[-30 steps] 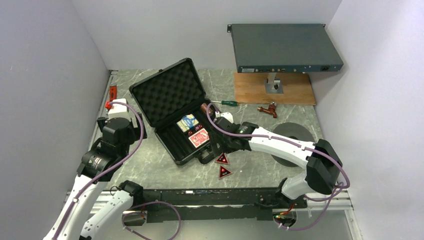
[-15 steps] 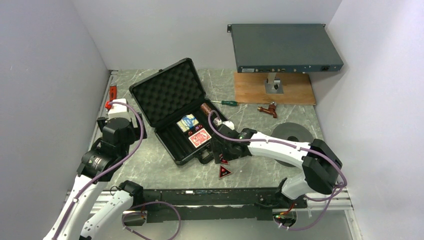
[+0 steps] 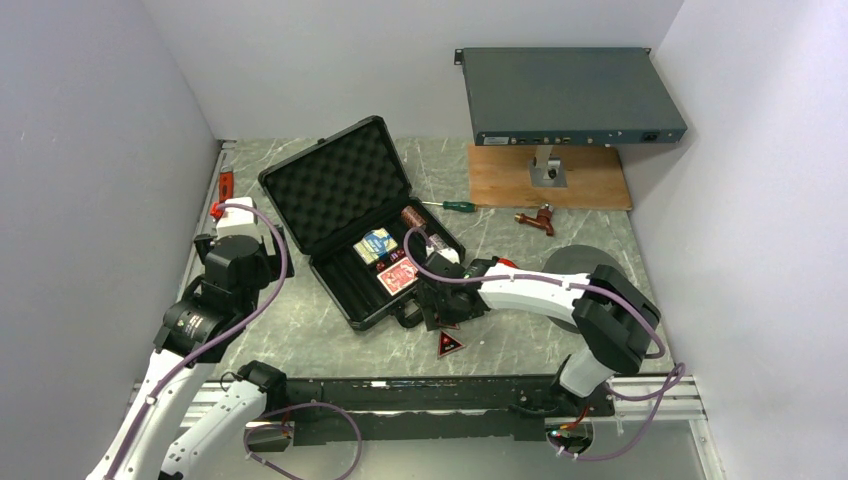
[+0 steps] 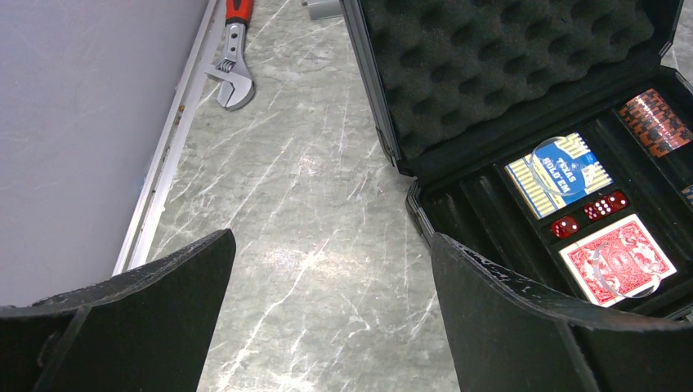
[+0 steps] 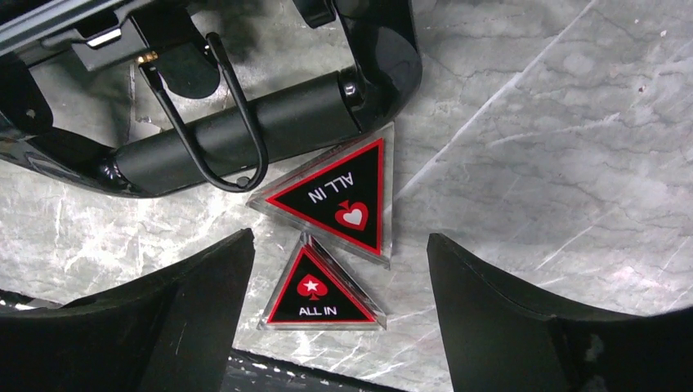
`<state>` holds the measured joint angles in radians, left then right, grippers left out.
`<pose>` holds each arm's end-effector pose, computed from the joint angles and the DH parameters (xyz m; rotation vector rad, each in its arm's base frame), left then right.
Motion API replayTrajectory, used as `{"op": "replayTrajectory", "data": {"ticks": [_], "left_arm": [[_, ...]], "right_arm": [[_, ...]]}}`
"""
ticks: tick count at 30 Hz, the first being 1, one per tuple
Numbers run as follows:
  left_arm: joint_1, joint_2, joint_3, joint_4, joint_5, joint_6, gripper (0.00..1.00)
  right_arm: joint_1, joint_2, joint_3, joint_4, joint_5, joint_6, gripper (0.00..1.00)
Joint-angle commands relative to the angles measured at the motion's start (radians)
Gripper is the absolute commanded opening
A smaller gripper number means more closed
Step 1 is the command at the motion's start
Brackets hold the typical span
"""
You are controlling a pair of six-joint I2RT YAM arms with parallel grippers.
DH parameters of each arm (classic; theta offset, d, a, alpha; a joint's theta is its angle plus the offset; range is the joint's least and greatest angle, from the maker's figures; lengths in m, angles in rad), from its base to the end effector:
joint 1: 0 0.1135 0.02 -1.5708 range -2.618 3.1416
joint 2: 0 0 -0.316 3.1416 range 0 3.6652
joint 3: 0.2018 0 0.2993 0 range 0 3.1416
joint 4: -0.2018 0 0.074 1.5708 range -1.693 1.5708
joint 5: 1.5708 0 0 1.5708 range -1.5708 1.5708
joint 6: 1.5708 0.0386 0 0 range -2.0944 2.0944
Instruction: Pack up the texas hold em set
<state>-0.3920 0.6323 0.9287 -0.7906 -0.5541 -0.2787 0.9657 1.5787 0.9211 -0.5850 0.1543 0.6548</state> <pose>0.1206 -0.0279 0.3926 -0.2214 1.9764 0.1412 0.1911 0.2659 0.1916 -0.3979 2.7706 0.1866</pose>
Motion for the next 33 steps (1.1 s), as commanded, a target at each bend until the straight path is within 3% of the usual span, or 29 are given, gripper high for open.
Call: {"op": "replayTrajectory", "data": {"ticks": [1, 33], "left_arm": [[0.004, 0.007, 0.012, 0.024, -0.004, -0.007, 0.96], [0.005, 0.025, 0.013, 0.025, 0.002, -0.002, 0.95]], "right_arm": [[0.005, 0.011, 0.041, 0.039, 0.001, -0.015, 0.8], [0.005, 0.076, 0.078, 0.046, 0.011, -0.035, 0.73]]}}
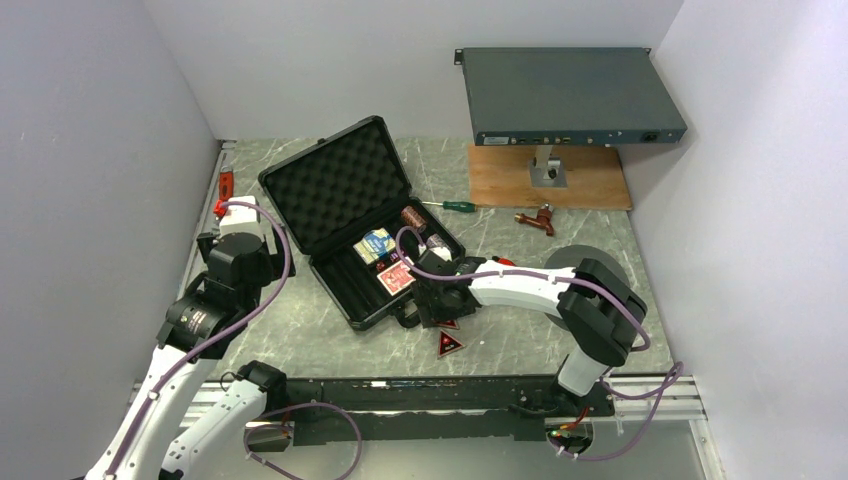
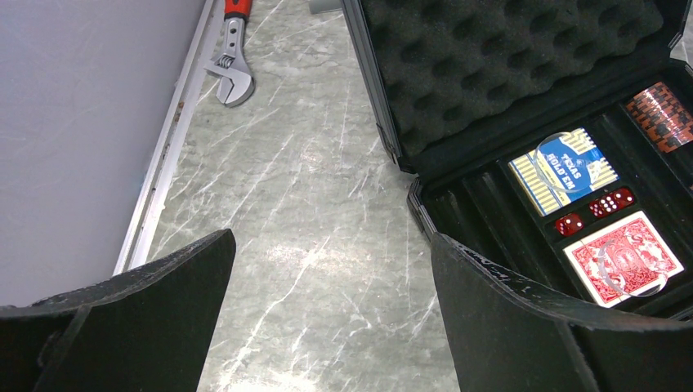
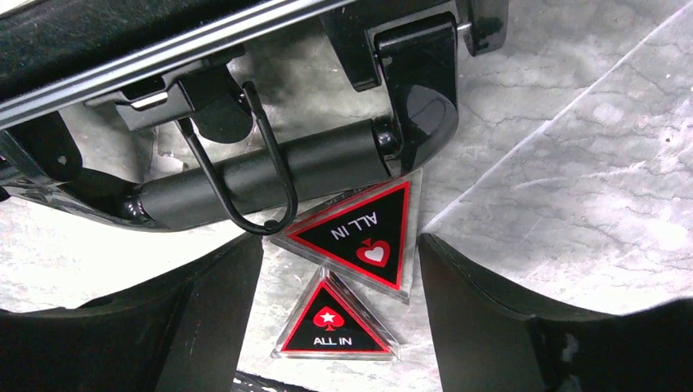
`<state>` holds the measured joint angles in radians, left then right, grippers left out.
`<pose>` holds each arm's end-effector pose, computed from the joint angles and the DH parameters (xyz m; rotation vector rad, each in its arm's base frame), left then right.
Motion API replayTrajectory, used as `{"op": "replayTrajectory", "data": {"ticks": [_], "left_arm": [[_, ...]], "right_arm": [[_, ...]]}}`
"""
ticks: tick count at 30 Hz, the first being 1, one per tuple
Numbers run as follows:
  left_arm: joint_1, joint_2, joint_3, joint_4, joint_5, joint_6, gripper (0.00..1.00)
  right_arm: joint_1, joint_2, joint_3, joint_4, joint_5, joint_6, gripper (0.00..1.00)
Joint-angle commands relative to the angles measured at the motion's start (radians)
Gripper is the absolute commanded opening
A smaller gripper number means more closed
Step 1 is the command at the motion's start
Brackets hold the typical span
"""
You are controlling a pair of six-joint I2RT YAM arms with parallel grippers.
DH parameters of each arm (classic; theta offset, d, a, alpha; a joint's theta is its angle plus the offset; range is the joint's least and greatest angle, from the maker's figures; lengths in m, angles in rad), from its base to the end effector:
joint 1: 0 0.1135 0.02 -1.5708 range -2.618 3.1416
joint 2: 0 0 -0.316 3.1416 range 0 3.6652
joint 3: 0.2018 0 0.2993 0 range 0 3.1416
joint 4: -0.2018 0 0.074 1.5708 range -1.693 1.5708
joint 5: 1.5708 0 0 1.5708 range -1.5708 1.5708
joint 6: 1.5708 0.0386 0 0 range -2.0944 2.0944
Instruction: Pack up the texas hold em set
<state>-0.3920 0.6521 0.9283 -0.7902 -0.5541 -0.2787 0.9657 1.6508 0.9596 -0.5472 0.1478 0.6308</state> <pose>0.1257 -0.0300 0.3904 -0.2158 1.9937 0.1511 0.2015 0.2814 0.1818 -0.4322 2.7653 0.1916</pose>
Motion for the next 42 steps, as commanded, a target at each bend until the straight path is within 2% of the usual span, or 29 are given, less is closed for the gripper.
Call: {"op": "replayTrajectory", "data": {"ticks": [1, 9, 29, 36, 42], "left_arm": [[0.005, 0.005, 0.014, 0.026, 0.003, -0.002, 0.96], [0.007, 0.005, 0.014, 0.028, 0.008, -0.001, 0.96], [0.007, -0.003, 0.013, 0.029, 0.01, -0.001, 0.96], [0.007, -0.001, 0.013, 0.028, 0.01, -0.001, 0.96], [0.007, -0.001, 0.012, 0.028, 0.01, -0.001, 0.96]], "right_arm": [[0.005, 0.005, 0.04, 0.007, 0.018, -0.011, 0.73], [0.005, 0.017, 0.045, -0.007, 0.029, -0.006, 0.69], [0.034, 0.069, 0.08, -0.066, 0.067, 0.0, 0.69], [0.04, 0.08, 0.086, -0.075, 0.081, 0.001, 0.62], [0.042, 0.093, 0.09, -0.079, 0.091, 0.004, 0.62]]}}
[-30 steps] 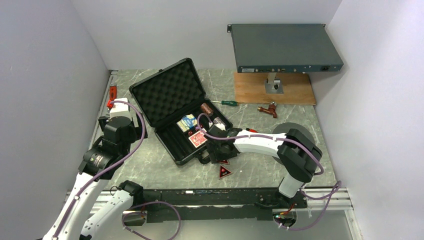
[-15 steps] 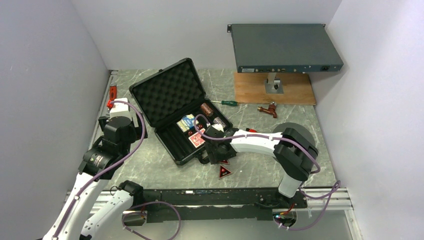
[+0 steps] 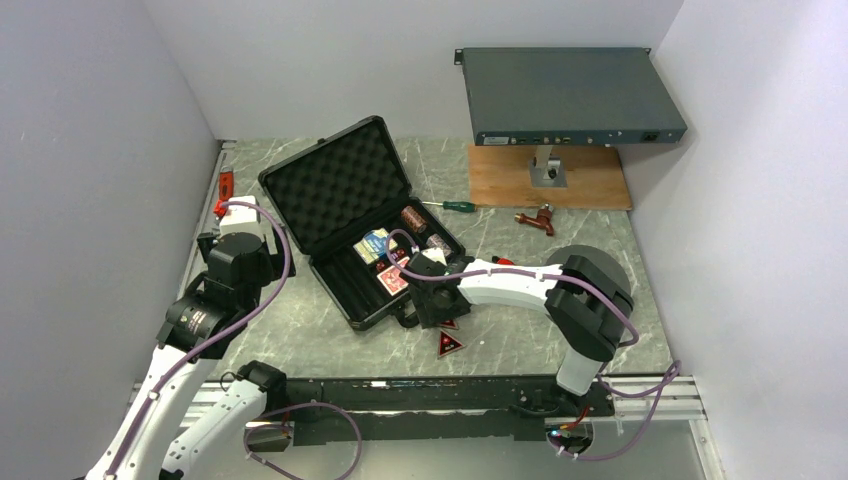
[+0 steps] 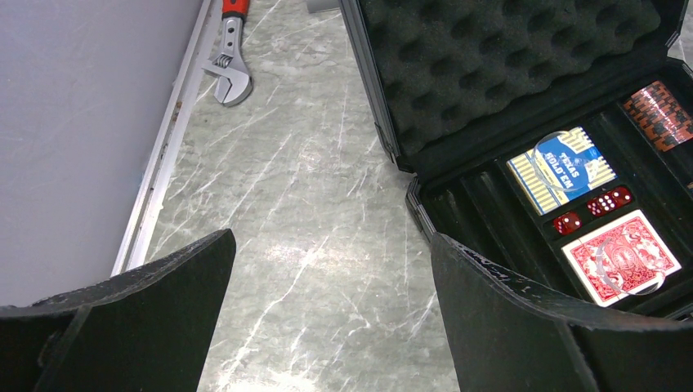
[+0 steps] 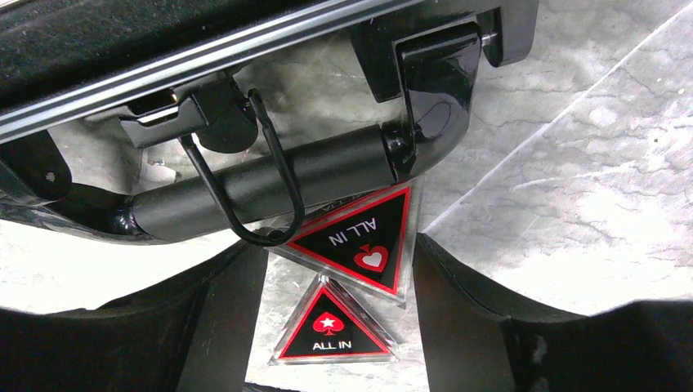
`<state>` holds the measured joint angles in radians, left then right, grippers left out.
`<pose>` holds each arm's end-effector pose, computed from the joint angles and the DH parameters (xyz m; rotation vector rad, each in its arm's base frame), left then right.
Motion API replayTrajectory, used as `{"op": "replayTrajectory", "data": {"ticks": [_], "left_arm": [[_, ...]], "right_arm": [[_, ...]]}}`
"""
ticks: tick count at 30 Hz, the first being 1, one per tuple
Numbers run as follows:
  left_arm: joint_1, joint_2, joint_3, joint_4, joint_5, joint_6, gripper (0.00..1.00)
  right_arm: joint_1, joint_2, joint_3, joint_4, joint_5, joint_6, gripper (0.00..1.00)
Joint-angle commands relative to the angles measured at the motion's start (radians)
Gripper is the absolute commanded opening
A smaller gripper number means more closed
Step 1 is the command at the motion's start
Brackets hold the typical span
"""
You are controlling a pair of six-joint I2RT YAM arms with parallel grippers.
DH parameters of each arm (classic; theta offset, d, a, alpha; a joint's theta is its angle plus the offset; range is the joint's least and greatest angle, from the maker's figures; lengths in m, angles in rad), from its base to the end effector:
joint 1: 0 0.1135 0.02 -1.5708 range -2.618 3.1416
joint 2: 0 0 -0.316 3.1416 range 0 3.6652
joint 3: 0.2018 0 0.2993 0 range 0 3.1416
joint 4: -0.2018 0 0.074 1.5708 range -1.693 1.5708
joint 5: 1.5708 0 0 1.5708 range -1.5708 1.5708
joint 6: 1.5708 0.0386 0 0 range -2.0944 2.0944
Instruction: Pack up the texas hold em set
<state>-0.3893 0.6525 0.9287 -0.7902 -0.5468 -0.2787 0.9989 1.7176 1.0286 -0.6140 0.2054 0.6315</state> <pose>0.1259 -0.0299 0.3905 -0.2143 1.9957 0.1457 0.2016 0.2987 0.1782 -0.4747 2.7686 0.0769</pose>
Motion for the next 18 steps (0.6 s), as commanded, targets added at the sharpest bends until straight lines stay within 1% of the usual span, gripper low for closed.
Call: {"op": "replayTrajectory", "data": {"ticks": [1, 4, 8, 13, 18], "left_arm": [[0.004, -0.002, 0.012, 0.028, 0.004, -0.001, 0.96], [0.004, -0.002, 0.012, 0.028, 0.002, -0.001, 0.96], [0.004, 0.001, 0.013, 0.028, 0.002, -0.001, 0.96], [0.005, -0.002, 0.012, 0.027, 0.002, -0.001, 0.96], [0.004, -0.003, 0.012, 0.026, 0.002, -0.002, 0.96]], "right_arm": [[0.009, 0.027, 0.022, -0.013, 0.034, 0.004, 0.61], [0.01, 0.025, 0.021, -0.017, 0.037, 0.003, 0.58], [0.011, 0.011, 0.024, -0.029, 0.047, 0.004, 0.5], [0.013, -0.011, 0.025, -0.048, 0.058, 0.004, 0.47], [0.013, -0.035, 0.025, -0.069, 0.067, 0.005, 0.47]]}}
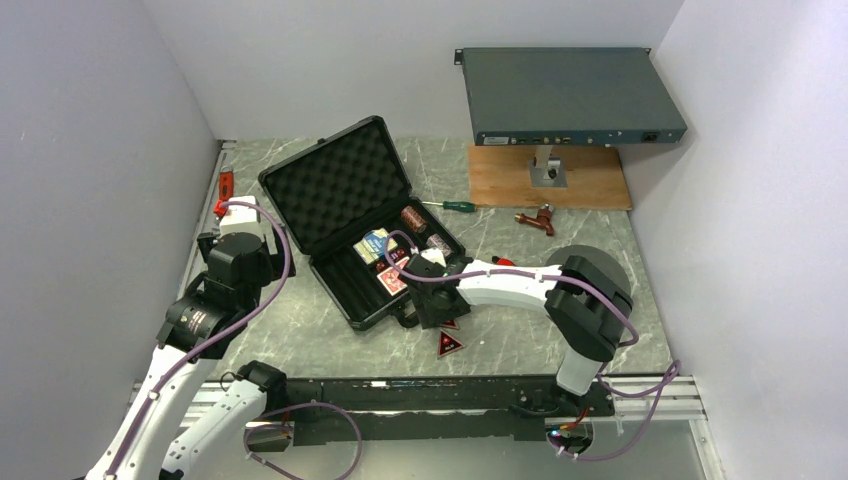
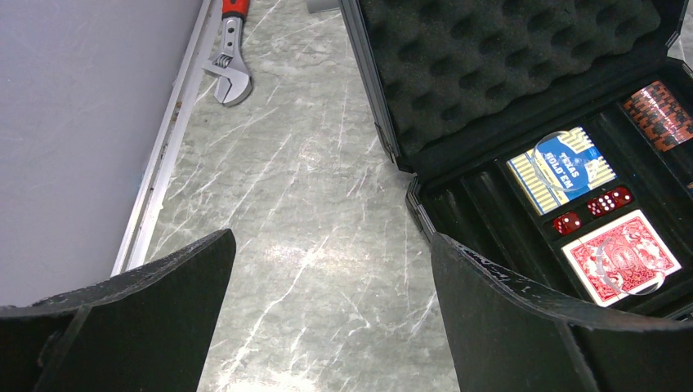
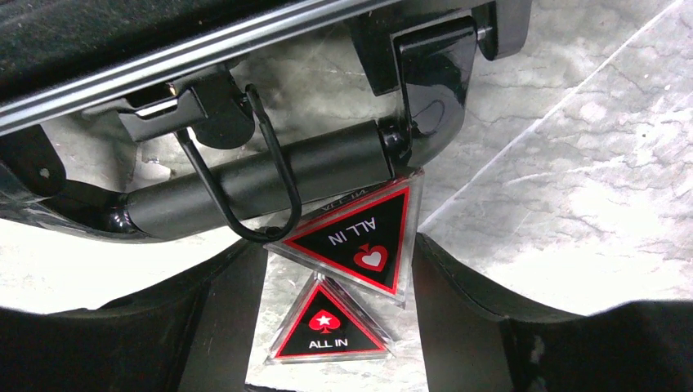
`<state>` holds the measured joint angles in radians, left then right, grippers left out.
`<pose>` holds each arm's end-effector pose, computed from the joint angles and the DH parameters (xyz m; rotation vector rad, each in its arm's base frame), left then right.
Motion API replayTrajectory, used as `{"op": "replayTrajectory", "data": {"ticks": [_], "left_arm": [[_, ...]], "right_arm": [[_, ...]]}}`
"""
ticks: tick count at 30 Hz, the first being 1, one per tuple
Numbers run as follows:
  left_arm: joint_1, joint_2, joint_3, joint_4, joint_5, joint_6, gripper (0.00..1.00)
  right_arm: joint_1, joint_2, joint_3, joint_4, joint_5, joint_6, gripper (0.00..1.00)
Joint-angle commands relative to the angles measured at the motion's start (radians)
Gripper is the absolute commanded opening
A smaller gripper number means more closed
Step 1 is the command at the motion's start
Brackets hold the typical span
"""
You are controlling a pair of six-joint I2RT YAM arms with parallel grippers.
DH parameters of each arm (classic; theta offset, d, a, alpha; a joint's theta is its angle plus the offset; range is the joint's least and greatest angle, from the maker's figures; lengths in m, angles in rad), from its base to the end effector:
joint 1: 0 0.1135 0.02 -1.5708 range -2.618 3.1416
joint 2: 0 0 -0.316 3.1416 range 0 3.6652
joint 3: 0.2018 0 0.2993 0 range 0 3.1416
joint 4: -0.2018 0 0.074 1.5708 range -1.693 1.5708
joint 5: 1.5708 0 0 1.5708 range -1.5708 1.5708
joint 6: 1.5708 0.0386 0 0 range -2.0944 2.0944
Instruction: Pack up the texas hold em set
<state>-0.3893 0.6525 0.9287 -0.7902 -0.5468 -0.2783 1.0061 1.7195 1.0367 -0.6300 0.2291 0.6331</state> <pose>0.1259 -0.0299 0.3905 -0.2139 1.9958 0.1459 0.2004 0.2999 0.1796 -0.4779 2.7583 0.0456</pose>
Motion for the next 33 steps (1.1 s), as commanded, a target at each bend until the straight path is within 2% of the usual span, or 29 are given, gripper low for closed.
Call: {"op": "replayTrajectory", "data": {"ticks": [1, 20, 33], "left_arm": [[0.005, -0.003, 0.012, 0.026, 0.002, -0.002, 0.96], [0.004, -0.006, 0.012, 0.025, -0.001, -0.006, 0.96], [0.004, -0.001, 0.012, 0.023, -0.004, -0.007, 0.96]], "right_arm": [[0.006, -0.042, 0.017, -0.057, 0.046, 0.003, 0.47], [0.006, -0.155, -0.031, -0.13, 0.148, -0.01, 0.47], [0.006, -0.294, -0.055, -0.034, 0.172, -0.178, 0.47]]}}
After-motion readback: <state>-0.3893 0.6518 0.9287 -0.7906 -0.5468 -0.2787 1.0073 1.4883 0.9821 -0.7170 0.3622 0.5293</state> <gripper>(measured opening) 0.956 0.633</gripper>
